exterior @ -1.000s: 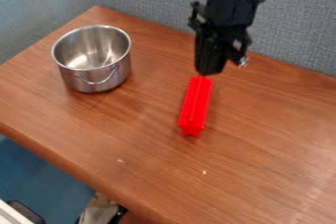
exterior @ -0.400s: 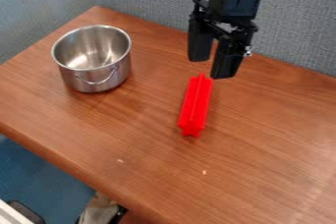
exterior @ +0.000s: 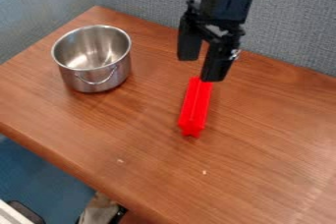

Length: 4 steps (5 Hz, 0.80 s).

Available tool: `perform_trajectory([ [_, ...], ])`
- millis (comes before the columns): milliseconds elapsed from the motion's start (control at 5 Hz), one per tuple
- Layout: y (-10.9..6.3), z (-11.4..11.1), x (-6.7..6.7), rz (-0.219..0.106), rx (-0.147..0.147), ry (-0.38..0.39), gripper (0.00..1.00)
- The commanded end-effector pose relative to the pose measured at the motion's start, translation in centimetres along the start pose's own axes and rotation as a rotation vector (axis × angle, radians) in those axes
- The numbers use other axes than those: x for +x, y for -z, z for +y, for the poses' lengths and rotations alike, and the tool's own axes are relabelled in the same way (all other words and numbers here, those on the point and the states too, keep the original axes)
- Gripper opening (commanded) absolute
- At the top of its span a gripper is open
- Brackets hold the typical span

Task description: Put the red object in the metal pot

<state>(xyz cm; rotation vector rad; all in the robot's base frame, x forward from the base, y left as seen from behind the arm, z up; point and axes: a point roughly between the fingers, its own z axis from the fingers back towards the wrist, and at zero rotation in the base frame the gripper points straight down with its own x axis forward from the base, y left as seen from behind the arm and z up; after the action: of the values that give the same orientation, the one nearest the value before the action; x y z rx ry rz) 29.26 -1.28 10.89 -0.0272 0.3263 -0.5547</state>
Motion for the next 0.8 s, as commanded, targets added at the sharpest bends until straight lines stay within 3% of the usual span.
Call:
perform_trajectory([
  [0,1.5,2.0,-0.1,-0.007,0.021,0.01,1.0],
  [400,3.2,2.1,0.6,-0.076,-0.064,-0.103,1.0],
  [600,4.7,2.9,1.2,-0.068,-0.07,-0.127,1.0],
])
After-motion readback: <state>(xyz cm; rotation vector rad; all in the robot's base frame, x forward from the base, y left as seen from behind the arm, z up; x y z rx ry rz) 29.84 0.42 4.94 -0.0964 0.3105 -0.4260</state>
